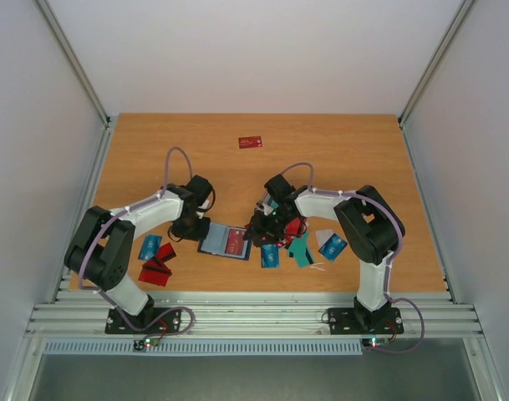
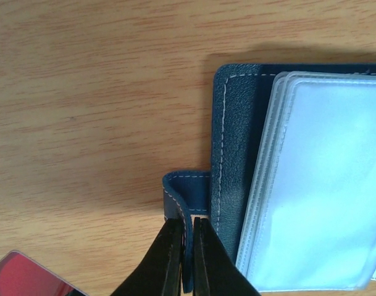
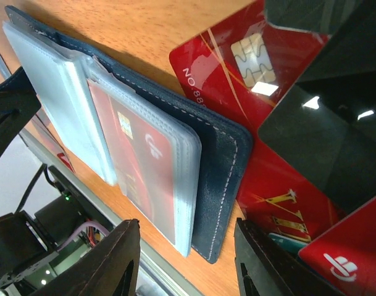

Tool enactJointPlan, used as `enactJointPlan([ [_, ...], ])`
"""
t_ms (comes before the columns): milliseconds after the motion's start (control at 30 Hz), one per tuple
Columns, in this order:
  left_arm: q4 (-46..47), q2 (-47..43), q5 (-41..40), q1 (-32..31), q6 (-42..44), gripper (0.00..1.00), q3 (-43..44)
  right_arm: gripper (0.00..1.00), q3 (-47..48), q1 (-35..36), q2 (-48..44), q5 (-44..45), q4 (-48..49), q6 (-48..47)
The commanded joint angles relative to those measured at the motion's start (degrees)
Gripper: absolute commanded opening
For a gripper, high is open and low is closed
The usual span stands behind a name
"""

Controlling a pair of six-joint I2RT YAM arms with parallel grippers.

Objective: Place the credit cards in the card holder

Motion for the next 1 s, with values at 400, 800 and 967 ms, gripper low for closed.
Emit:
enactJointPlan([
  [400, 2.5, 4.4, 5.3, 0.0, 2.2, 0.02, 0.4, 0.41, -2.8, -0.3, 0.3, -4.7, 11.4, -0.4],
  [800, 3.8, 5.1, 8.1, -0.5, 1.8, 0.02, 0.4, 0.38, -4.5, -0.1, -3.5, -11.4, 16.3, 0.6],
  [967, 3.7, 5.0, 8.2, -1.2, 1.1, 0.02, 0.6, 0.37, -4.7, 0.2, -4.9, -12.1, 16.7, 0.9],
])
